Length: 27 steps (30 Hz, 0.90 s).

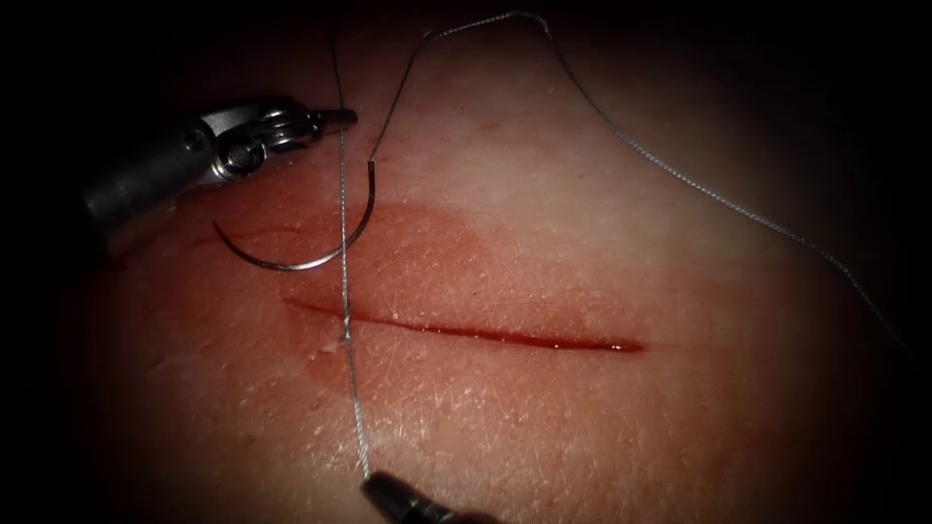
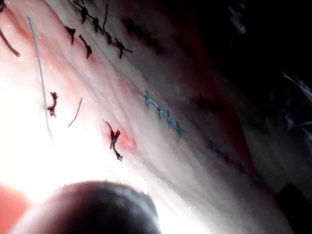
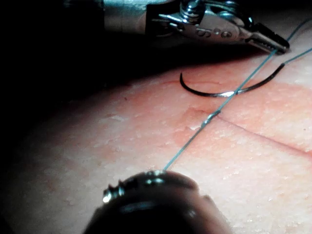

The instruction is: Wound Closure

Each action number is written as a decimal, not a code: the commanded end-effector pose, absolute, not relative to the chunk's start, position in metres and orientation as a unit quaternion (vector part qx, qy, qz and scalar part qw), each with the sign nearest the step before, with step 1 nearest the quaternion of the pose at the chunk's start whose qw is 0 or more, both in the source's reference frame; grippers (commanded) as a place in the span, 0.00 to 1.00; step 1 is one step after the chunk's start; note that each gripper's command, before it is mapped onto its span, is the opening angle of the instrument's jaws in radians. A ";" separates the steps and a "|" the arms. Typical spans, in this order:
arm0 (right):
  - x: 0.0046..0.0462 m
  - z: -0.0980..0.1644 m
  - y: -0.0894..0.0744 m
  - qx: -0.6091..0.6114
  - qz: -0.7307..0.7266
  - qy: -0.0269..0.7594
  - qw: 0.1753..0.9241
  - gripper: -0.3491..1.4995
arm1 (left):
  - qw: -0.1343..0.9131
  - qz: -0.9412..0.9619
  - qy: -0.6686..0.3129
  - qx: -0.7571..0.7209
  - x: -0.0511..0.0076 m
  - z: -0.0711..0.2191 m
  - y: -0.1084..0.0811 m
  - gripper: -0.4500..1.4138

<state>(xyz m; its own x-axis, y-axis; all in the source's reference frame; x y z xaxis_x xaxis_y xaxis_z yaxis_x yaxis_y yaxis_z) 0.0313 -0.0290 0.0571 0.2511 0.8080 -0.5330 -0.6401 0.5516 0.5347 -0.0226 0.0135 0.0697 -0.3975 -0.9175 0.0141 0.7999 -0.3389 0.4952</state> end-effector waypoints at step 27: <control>0.0320 0.053 -0.023 0.044 0.417 0.501 0.757 0.48 | 0.539 -0.775 -0.268 0.192 -0.0259 0.065 0.016 0.00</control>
<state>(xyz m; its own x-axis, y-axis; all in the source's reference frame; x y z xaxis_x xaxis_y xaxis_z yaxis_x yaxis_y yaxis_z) 0.0316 -0.0242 0.0534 0.1383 0.6847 -0.7156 -0.5899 0.6373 0.4958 -0.0257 0.0144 0.0653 -0.3356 -0.9419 -0.0170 0.7343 -0.2729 0.6215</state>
